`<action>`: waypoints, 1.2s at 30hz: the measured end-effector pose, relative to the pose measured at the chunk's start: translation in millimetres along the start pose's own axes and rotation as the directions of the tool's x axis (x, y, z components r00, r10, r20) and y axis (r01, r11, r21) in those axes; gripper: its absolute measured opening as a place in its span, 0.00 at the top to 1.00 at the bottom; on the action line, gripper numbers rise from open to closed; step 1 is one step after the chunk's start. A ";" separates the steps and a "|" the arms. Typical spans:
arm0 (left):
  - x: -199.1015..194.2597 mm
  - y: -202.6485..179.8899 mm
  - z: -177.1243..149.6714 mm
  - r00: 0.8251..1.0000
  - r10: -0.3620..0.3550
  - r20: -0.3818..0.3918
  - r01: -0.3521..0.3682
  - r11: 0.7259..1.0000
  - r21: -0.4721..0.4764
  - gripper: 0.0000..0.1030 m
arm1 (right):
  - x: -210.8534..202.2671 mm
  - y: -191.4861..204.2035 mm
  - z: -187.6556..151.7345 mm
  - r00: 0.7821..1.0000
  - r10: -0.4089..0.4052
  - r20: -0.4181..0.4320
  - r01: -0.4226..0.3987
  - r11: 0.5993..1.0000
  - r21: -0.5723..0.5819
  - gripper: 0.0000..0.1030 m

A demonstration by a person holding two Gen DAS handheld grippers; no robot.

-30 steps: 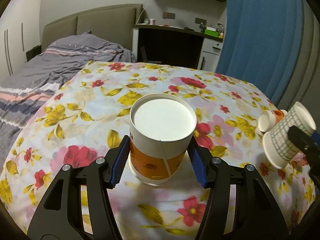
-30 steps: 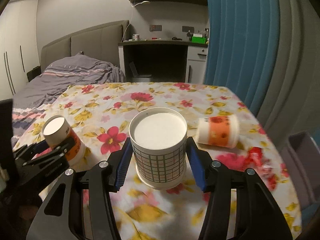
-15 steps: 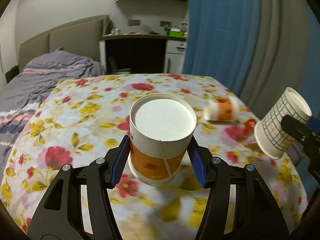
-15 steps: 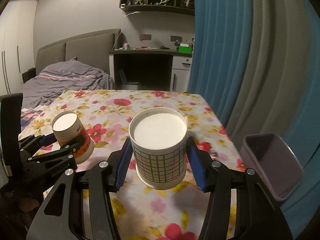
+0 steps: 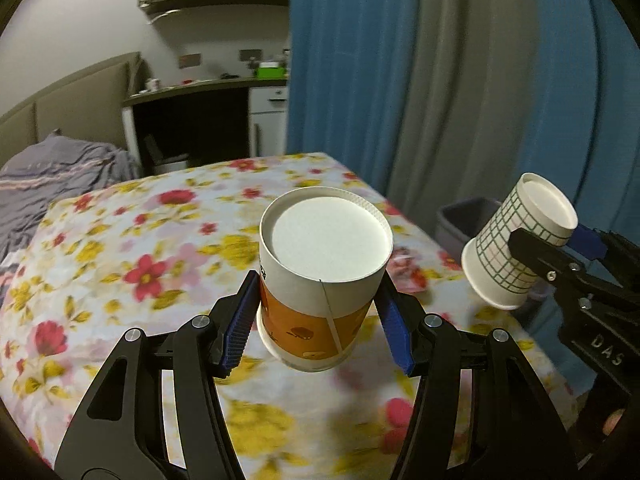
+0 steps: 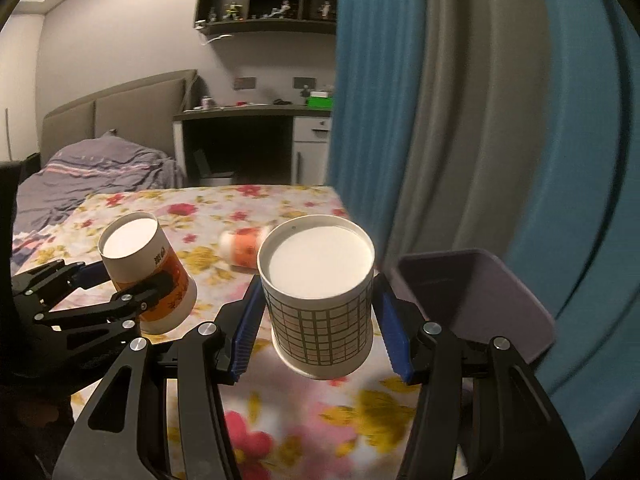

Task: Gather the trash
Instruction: 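Carry the orange cup and grid cup in both tools over the grey bin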

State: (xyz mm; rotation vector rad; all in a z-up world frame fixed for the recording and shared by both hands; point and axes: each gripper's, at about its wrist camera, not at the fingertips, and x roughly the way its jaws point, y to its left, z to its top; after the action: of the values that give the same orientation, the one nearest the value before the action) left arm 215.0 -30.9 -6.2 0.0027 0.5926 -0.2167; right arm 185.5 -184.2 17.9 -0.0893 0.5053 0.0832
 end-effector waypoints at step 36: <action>138.5 -205.1 46.3 0.959 -0.272 -0.077 0.278 0.956 0.091 0.45 | 70.5 -193.0 -57.0 0.966 -0.218 -0.135 0.246 0.940 0.238 0.48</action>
State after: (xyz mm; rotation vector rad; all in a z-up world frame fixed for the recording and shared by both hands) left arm 310.8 -262.3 -32.4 0.0248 0.6445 -0.5190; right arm 239.2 -377.8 -53.5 0.0983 0.6055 -0.2196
